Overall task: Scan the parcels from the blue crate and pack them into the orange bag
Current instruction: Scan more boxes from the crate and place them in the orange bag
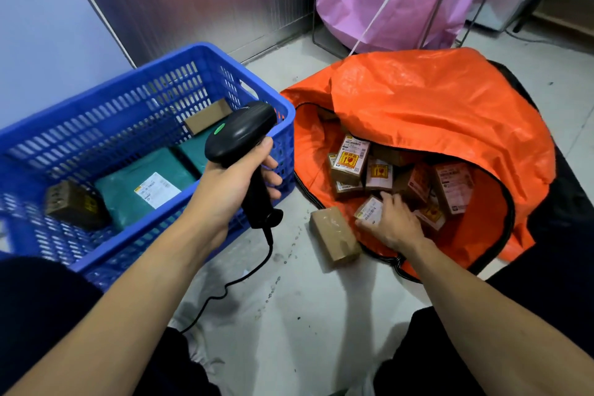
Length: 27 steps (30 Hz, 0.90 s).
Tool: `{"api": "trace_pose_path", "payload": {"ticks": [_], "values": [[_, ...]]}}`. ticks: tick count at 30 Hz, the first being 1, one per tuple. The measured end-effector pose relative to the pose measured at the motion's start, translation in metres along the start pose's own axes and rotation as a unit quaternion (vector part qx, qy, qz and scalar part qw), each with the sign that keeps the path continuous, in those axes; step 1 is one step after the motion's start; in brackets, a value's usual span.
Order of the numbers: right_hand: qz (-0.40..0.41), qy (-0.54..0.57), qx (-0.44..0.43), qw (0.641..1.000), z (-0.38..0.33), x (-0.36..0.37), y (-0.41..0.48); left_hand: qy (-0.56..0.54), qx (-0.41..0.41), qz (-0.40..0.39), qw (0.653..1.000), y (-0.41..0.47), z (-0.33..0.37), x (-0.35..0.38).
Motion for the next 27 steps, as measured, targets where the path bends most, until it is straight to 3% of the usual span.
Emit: {"api": "trace_pose_path", "payload": {"ticks": [5,17,27], "values": [[-0.085,-0.029,-0.025,0.996,-0.01,0.046,-0.005,0.003,-0.008,-0.01,1.0,0.005,-0.002,-0.003],[-0.178,-0.092,-0.057,0.978,-0.043,0.118,-0.021,0.07,-0.069,-0.038,0.994,0.033,-0.028,0.014],[-0.155,-0.198,-0.093,0.963,-0.053,0.122,-0.013,0.088,-0.063,-0.091,0.99,0.036,-0.036,0.033]]}}
Point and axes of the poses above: each hand's wrist, its own y-axis towards the middle knuckle, its own x-axis out of the palm, z = x × y, the point moved 3 cm from there along y, towards the middle knuckle, and after that the axes turned 2 degrees about z, right-handed, at the moved point
